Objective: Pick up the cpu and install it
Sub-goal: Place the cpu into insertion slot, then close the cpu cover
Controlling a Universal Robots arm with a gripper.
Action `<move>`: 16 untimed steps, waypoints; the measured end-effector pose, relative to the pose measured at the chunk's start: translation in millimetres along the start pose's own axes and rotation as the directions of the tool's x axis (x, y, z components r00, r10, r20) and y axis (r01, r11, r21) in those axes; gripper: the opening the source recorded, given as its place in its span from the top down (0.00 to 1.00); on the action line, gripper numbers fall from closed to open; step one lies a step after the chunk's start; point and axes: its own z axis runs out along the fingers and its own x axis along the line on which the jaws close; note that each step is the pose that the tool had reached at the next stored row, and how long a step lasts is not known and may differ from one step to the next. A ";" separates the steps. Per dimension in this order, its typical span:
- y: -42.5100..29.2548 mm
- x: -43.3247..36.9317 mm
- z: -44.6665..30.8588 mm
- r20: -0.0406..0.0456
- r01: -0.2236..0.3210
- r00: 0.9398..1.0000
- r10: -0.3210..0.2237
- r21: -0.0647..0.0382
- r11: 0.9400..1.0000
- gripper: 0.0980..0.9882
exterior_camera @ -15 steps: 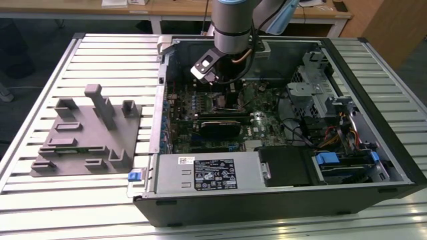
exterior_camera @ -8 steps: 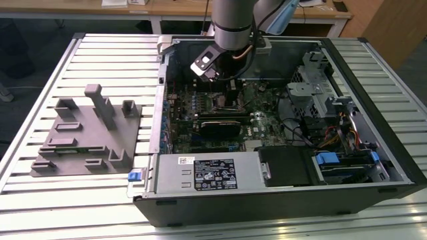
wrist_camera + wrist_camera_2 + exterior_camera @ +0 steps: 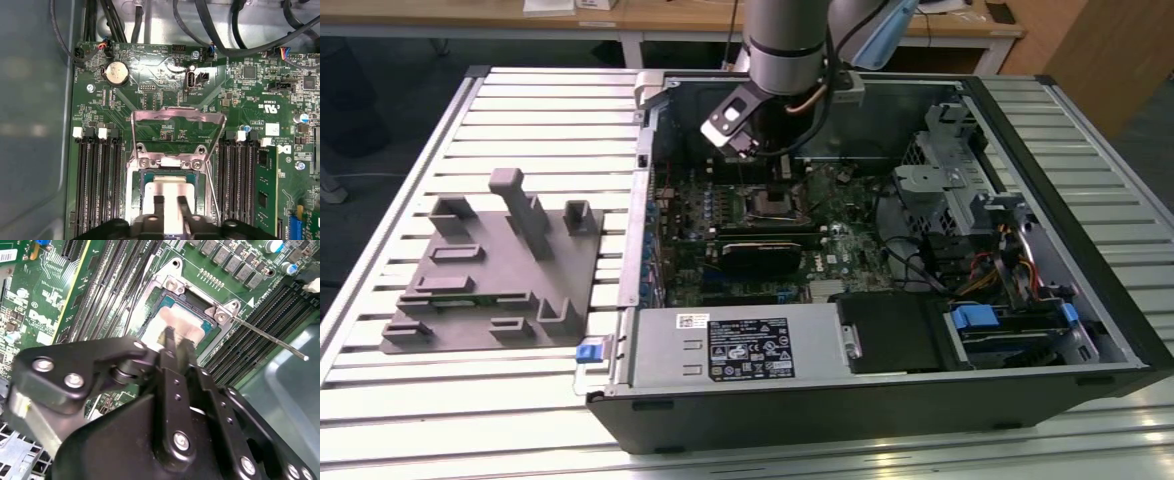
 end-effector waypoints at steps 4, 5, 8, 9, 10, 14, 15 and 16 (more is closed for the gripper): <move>0.2 -0.1 -3.4 0.000 0.000 1.000 0.000 0.000 1.000 0.98; 0.2 -0.1 -4.3 0.000 0.000 1.000 0.000 0.000 1.000 0.98; 0.3 -0.1 -6.8 0.000 0.000 1.000 0.000 0.000 1.000 0.99; 0.3 -0.2 -7.3 0.000 0.000 1.000 0.000 0.000 1.000 0.99; 0.4 -0.2 -7.8 0.000 0.000 1.000 0.000 0.000 1.000 0.99; 0.5 -0.2 -9.9 0.000 0.000 1.000 0.000 0.000 1.000 0.99; 0.5 -0.2 -10.7 0.000 0.000 1.000 0.000 0.000 1.000 0.99; 0.5 -0.3 -11.7 0.000 0.000 1.000 0.000 0.000 1.000 0.99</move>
